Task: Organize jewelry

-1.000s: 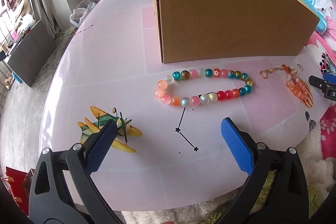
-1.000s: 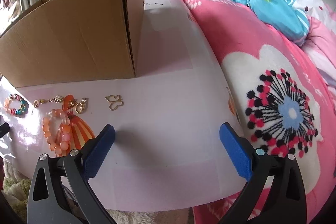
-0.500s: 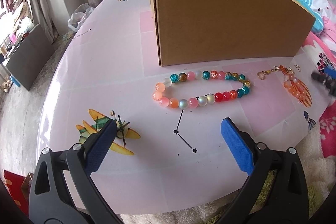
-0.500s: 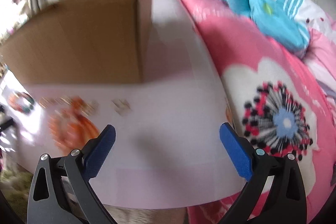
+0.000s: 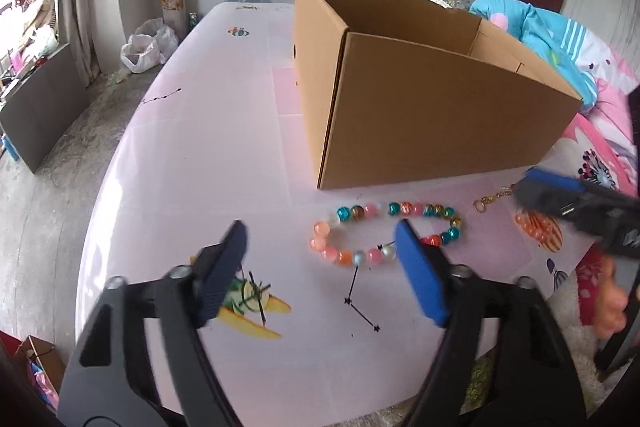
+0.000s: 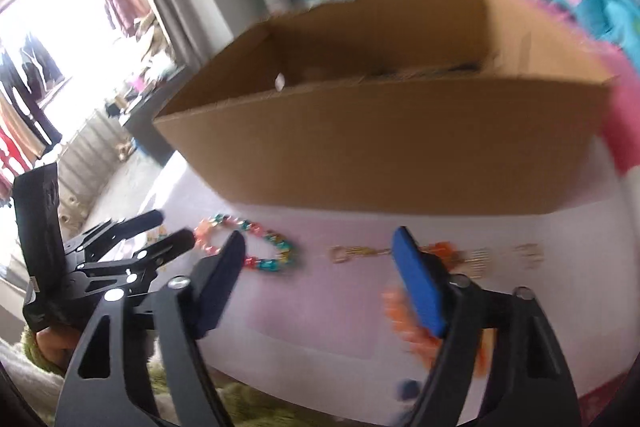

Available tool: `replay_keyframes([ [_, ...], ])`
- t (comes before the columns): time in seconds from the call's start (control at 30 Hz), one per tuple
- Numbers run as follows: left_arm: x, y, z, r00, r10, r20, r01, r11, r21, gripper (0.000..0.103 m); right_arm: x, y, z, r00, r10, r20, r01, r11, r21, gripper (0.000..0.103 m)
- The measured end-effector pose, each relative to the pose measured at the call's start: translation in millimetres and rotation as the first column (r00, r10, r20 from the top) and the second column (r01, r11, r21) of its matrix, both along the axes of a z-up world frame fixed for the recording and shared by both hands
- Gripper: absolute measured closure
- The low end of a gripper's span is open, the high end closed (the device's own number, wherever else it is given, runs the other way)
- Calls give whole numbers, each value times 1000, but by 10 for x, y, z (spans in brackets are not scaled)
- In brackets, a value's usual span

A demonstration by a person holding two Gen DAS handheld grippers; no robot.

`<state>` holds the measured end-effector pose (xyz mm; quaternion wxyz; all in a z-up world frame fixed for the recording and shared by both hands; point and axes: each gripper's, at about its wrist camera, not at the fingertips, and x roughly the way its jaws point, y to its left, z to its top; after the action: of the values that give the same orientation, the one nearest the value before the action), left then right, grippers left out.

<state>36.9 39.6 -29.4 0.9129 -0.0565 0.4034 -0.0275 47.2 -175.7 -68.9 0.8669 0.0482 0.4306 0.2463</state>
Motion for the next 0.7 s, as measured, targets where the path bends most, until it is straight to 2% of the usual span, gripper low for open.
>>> replay_keyframes([
  [0.07,49,1,-17,1000,-15,-12,15,1000,-7,47,21,127,-28,1000,30,-4,-30,999,-22,50],
  [0.23,201,-24,-105,997,-42,-60,45,998,40,65,158,276,-82,998,59,-38,-61,996,-67,69],
  [0.37,238,-36,-209,993,-59,-99,65,996,59,72,230,326,-165,994,64,-84,-71,994,-84,81],
  [0.47,232,-39,-208,992,-70,-100,78,994,72,74,232,364,-191,992,76,-96,-85,992,-94,85],
  [0.53,232,-59,-204,991,-85,-105,93,993,72,81,251,414,-215,990,91,-107,-101,990,-95,86],
  [0.6,239,-90,-200,989,-98,-110,107,991,74,84,273,450,-225,988,105,-111,-116,988,-102,88],
  [0.7,252,-130,-207,988,-110,-112,122,987,103,85,283,541,-214,986,134,-103,-146,982,-124,88],
])
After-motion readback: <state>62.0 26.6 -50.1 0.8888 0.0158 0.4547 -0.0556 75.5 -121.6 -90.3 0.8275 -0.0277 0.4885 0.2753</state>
